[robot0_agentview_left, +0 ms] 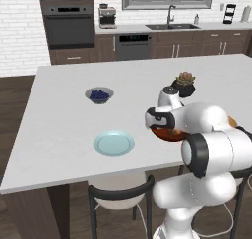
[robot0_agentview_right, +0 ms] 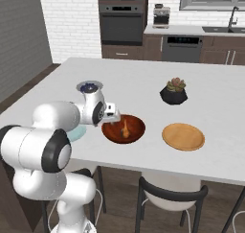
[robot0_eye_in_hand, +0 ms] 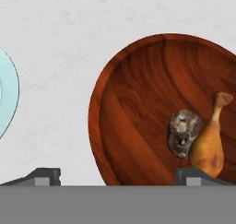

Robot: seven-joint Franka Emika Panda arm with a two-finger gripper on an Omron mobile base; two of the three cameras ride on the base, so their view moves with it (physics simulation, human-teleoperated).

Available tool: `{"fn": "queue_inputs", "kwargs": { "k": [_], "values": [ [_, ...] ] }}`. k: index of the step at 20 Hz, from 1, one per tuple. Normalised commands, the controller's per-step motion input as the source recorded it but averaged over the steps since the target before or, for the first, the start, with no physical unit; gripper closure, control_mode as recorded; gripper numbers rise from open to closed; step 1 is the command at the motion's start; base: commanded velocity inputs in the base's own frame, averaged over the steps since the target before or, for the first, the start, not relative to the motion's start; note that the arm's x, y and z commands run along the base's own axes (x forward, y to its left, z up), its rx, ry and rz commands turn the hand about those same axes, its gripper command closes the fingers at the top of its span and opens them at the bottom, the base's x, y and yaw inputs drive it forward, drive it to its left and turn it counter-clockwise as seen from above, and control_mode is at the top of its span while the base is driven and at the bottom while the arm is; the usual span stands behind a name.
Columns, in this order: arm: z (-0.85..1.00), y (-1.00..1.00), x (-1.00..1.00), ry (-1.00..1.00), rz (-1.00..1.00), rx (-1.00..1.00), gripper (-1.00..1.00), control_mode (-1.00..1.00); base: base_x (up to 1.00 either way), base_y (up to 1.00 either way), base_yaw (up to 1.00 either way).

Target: Pick the chicken drumstick and mushroom from their plates and place them in the bowl. Then put the bowl in the fridge.

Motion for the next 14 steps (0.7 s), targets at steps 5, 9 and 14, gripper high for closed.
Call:
{"fn": "queue_inputs", "kwargs": {
  "k": [5,9,14],
  "values": [
    [-0.06,0.18,0.0,0.0,-0.04,-0.05,-1.0,-1.0,0.0,0.0,0.0],
    [-0.23,0.03,0.0,0.0,-0.04,-0.05,-1.0,-1.0,0.0,0.0,0.0],
    [-0.36,0.0,0.0,0.0,-0.03,-0.08,-1.0,-1.0,0.0,0.0,0.0]
  ]
}}
